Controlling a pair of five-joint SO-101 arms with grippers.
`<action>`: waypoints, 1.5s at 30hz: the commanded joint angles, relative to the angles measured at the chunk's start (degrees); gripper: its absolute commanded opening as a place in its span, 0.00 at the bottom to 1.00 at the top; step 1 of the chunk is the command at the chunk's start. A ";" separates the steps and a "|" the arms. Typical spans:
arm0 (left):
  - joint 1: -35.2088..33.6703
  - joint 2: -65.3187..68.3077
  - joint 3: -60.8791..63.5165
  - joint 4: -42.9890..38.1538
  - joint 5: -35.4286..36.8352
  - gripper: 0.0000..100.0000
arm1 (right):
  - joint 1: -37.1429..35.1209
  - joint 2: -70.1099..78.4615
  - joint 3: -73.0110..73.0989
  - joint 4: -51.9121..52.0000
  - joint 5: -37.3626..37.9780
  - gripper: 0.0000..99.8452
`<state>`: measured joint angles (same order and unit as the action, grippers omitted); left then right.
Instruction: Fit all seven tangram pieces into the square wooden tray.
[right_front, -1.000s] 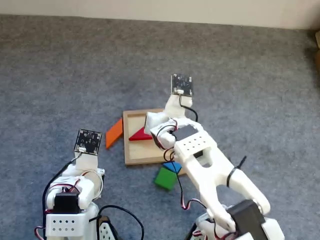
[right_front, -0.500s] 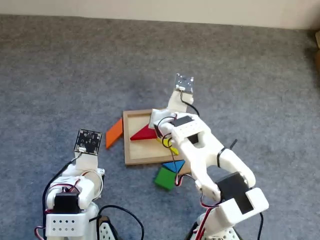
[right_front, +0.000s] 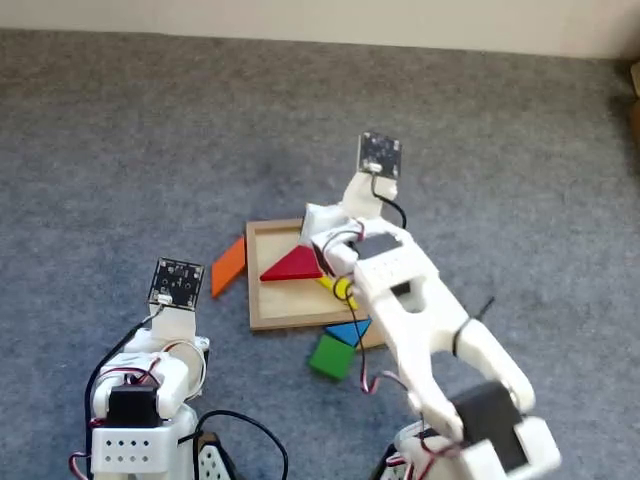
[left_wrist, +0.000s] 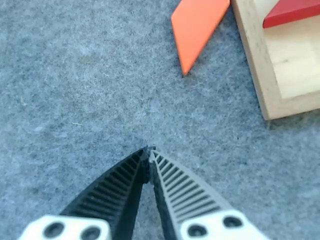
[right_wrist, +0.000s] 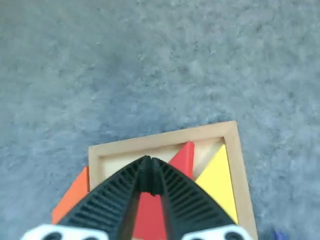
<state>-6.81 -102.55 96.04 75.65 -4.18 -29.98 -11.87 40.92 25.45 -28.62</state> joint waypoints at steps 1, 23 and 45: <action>-0.66 -1.54 1.19 0.35 0.18 0.01 | -0.75 -9.27 3.30 -0.66 -0.18 0.00; -0.66 -1.54 1.19 0.35 0.18 0.01 | -14.46 2.77 10.68 -12.26 6.59 0.00; -0.66 -1.54 1.19 0.35 0.18 0.01 | -11.74 -3.74 12.44 -15.69 6.77 0.00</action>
<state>-6.81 -102.55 96.04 75.65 -4.18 -41.14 -10.81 54.02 5.58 -22.81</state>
